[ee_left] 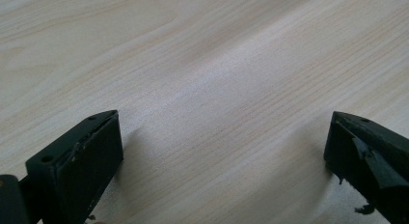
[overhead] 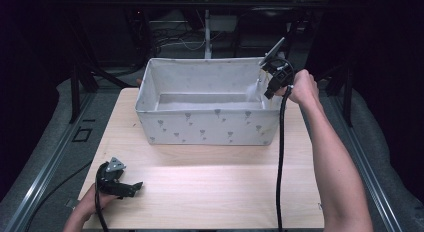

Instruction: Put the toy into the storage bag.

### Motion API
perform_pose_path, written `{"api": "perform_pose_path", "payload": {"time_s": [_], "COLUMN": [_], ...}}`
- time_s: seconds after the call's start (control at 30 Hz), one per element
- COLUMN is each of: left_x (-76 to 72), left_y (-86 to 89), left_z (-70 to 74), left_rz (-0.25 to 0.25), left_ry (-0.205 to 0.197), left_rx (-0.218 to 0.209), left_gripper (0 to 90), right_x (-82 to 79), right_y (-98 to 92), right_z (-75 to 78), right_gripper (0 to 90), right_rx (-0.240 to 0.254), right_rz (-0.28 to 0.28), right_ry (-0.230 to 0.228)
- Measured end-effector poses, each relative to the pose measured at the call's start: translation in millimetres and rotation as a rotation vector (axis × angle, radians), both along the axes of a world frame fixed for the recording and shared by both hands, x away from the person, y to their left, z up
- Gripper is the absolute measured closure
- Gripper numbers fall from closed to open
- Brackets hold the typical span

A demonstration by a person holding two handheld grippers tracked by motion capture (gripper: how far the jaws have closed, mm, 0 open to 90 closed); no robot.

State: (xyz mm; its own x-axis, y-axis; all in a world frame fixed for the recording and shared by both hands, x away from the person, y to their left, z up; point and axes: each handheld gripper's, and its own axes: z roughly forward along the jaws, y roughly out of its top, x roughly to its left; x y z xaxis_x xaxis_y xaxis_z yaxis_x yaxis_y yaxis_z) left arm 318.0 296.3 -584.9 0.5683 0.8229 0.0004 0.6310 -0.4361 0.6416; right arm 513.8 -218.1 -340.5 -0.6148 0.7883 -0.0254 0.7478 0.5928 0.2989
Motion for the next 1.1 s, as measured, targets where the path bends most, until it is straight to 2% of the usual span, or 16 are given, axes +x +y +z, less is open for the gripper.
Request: {"api": "perform_pose_path", "payload": {"time_s": [0.23,0.57,1.0,1.1], "left_x": [-0.1,-0.1,-0.3,-0.3], "left_y": [0.1,0.2,-0.1,0.0], "left_z": [0.0,0.2,0.0,0.2], "left_rz": [0.0,-0.002,-0.001,-0.002], "left_ry": [0.0,0.002,0.0,0.002], "left_rx": [0.0,0.001,-0.001,0.0], "left_gripper": [0.0,0.0,0.0,0.0], "right_x": [3.2,6.1,6.1,4.5], "right_y": [-1.2,0.1,0.0,-1.6], "right_z": [-14.9,-28.5,-29.6,-27.0], "right_gripper": [87.7,87.6,87.6,86.2], "right_rx": [0.0,0.004,0.004,0.021], "right_rz": [-0.011,-0.023,-0.03,-0.028], "right_ry": [0.033,0.053,0.057,0.039]}}
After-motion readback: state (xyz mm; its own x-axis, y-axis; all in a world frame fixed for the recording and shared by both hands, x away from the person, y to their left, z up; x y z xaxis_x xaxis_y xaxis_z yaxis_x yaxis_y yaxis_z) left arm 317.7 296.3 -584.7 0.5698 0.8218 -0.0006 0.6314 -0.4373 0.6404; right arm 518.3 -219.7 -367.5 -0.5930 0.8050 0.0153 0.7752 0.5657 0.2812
